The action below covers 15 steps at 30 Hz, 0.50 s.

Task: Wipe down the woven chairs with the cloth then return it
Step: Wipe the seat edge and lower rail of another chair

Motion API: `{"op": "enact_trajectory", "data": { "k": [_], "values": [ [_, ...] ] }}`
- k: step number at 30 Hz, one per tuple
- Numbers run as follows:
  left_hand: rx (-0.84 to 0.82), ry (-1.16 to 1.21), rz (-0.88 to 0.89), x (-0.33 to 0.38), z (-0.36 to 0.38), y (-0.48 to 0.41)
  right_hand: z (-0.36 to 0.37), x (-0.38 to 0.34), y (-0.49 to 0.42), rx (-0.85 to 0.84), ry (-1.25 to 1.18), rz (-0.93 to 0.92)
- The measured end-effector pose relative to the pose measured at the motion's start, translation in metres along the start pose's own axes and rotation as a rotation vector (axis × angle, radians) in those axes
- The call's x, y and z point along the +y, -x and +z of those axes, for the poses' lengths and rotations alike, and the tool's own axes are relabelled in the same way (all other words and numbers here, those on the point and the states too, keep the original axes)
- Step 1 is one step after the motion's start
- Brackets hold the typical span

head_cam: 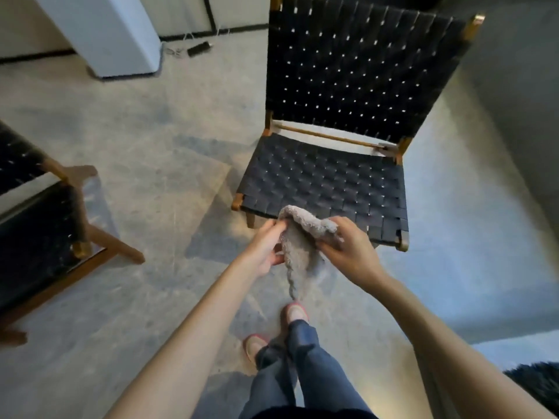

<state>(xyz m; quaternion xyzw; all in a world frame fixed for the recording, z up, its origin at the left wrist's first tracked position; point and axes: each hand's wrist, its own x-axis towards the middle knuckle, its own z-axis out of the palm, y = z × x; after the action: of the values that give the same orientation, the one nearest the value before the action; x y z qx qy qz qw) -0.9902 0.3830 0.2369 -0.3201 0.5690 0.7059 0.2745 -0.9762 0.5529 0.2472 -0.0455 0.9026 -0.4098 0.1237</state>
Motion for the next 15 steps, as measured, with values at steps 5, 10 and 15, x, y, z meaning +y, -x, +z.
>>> {"op": "enact_trajectory", "data": {
  "k": [5,10,15],
  "values": [
    [-0.041,0.094,-0.098,-0.001,0.040,-0.010,-0.004,0.021,0.026,-0.187,-0.188,0.074],
    [-0.206,0.072,-0.218,-0.003,0.067,-0.013,-0.004,0.040,0.042,0.058,-0.244,0.161],
    [-0.332,-0.016,-0.274,0.003,0.080,-0.022,0.000,0.052,0.048,0.321,-0.332,0.293]
  ]
}}
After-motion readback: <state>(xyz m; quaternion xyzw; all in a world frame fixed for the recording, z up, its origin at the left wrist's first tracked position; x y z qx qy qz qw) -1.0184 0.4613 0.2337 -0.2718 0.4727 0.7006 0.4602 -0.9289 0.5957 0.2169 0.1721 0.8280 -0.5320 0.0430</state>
